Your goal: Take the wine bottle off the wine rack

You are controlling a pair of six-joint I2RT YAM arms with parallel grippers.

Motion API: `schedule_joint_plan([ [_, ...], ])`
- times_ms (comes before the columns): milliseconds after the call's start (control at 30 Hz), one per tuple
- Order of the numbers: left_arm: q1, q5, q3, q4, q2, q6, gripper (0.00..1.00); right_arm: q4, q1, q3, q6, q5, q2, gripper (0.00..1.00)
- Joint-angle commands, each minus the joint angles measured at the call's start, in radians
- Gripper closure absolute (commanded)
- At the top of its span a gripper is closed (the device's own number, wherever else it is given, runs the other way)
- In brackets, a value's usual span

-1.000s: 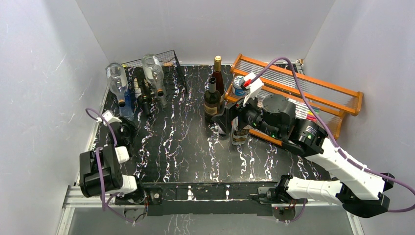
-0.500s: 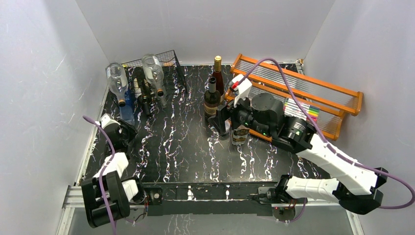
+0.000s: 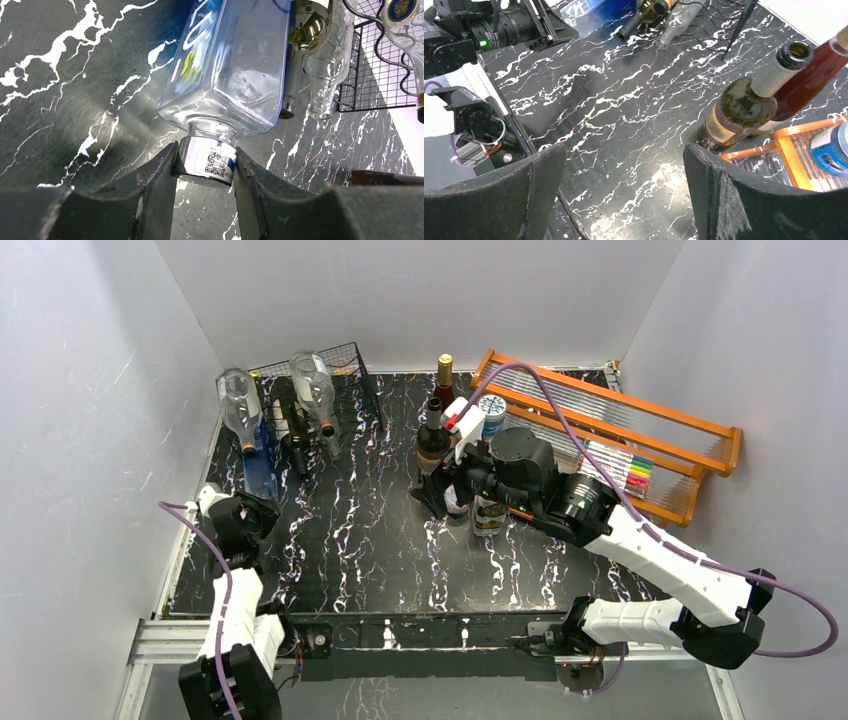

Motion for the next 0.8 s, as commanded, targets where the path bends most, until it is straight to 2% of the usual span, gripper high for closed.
schedule_joint_plan([
  [0, 0.012, -0.073, 0.055, -0.182, -0.096, -0.066, 1.00, 0.091, 0.003, -0.003, -0.056, -0.075, 0.025, 0.02],
  [333, 0.008, -0.070, 0.070, -0.405, -0.301, -0.157, 1.00, 0.153, 0.003, -0.019, -0.066, -0.166, 0.068, 0.02],
  [567, -0.008, -0.123, 0.161, -0.617, -0.427, -0.150, 1.00, 0.180, 0.004, -0.034, -0.053, -0.213, 0.088, 0.02],
  [767, -0.012, -0.093, 0.245, -0.752, -0.480, -0.209, 1.00, 0.235, 0.005, -0.040, -0.052, -0.241, 0.108, 0.02],
])
